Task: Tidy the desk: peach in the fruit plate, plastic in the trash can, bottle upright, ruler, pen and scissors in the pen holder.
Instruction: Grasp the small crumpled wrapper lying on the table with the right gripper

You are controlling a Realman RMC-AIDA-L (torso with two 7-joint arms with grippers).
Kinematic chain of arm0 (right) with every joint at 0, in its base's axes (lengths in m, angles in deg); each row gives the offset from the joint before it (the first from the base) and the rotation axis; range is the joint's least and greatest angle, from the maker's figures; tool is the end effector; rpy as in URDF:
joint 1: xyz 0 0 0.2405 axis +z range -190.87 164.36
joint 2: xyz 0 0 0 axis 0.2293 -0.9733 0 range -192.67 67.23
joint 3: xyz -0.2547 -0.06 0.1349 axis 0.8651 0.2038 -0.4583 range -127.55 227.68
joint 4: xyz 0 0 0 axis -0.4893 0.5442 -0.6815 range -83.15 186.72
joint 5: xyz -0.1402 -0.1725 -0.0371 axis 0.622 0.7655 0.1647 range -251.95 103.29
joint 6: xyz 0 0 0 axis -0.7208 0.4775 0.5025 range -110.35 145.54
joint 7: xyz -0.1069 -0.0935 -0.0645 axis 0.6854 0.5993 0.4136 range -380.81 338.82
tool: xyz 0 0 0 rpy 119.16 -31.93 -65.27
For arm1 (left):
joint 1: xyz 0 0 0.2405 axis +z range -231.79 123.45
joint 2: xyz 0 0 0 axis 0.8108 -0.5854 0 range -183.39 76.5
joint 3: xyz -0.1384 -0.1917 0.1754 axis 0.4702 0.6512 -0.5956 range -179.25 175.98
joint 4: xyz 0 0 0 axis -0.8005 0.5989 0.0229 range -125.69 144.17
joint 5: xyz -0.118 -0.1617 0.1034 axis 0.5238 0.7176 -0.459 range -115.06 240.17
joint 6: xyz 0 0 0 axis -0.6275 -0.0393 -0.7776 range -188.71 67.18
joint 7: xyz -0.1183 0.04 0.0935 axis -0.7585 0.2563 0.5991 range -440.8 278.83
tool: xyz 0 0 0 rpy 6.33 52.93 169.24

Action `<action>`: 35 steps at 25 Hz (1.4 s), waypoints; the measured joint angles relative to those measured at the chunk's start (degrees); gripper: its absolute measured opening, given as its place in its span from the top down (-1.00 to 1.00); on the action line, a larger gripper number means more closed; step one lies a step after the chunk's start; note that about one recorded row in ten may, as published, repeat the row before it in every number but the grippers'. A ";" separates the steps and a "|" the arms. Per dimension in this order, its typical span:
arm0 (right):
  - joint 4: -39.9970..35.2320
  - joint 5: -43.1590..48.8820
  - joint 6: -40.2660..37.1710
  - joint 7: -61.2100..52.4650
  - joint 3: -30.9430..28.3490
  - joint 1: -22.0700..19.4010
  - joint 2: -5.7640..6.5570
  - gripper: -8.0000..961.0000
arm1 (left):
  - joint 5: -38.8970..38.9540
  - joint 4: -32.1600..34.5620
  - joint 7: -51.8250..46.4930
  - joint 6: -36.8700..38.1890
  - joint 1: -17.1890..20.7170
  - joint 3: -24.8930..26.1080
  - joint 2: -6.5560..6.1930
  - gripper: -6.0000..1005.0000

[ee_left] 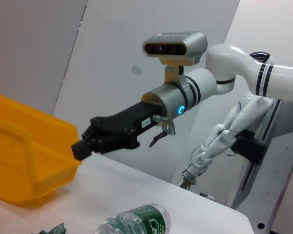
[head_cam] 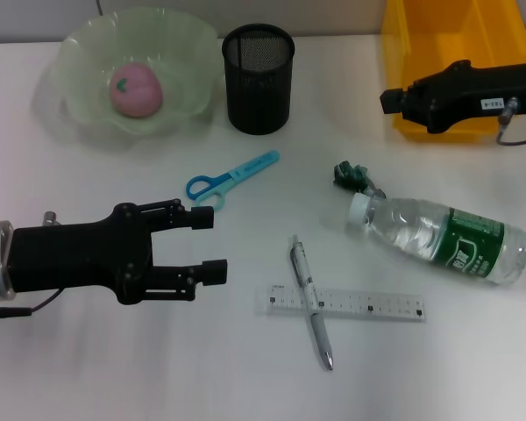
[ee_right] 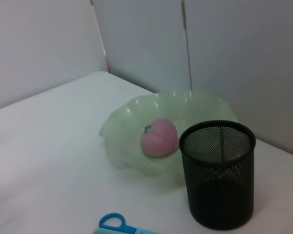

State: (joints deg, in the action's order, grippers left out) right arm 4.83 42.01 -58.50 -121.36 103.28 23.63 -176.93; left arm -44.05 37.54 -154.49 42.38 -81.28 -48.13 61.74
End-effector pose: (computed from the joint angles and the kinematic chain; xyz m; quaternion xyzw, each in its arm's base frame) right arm 0.2555 0.4398 0.0068 -0.9440 0.2388 0.1308 0.1862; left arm -0.2991 0.3079 -0.0279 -0.9293 -0.1951 -0.3135 0.0082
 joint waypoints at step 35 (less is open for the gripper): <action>13.77 23.02 15.71 -9.11 8.66 12.71 -3.91 -0.07 | 0.00 0.53 -0.84 1.08 -0.17 0.00 0.18 -0.65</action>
State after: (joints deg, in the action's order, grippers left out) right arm 18.61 65.03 -42.80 -130.47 111.95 36.34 -180.84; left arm -44.05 38.07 -155.34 43.46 -81.45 -48.13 61.92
